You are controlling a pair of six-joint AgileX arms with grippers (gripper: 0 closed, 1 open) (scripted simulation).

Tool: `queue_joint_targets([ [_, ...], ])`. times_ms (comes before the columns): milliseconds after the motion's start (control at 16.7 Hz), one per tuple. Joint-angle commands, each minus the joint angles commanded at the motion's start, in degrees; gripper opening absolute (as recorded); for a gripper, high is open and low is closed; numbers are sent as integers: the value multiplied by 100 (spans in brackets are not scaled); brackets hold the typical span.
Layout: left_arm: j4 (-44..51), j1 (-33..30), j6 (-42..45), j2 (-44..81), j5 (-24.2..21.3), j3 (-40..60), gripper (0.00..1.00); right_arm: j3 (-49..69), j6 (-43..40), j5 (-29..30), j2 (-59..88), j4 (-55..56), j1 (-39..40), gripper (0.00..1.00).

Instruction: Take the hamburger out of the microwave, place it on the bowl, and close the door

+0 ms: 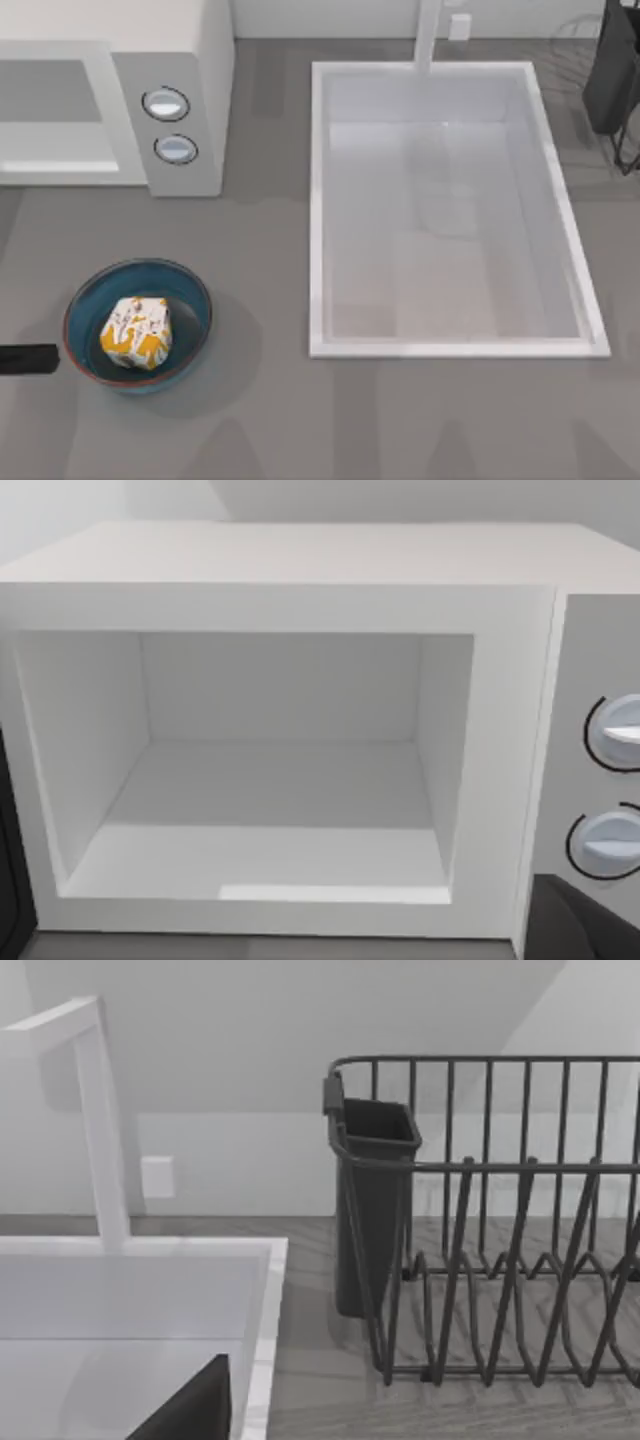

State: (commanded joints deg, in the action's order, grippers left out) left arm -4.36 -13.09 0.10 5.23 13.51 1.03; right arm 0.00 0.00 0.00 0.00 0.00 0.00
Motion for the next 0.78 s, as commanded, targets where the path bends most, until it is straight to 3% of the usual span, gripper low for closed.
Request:
queue_joint_targets([
  [240, -84, 229, -3, 41, -222, -64, 0, 0, 0, 0, 0, 0, 0, 100],
  [600, -307, 1638, -2, 3, -1634, -328, 0, 0, 0, 0, 0, 0, 0, 100],
  [780, -322, 2012, -2, -51, -2008, -397, 0, 0, 0, 0, 0, 0, 0, 100],
])
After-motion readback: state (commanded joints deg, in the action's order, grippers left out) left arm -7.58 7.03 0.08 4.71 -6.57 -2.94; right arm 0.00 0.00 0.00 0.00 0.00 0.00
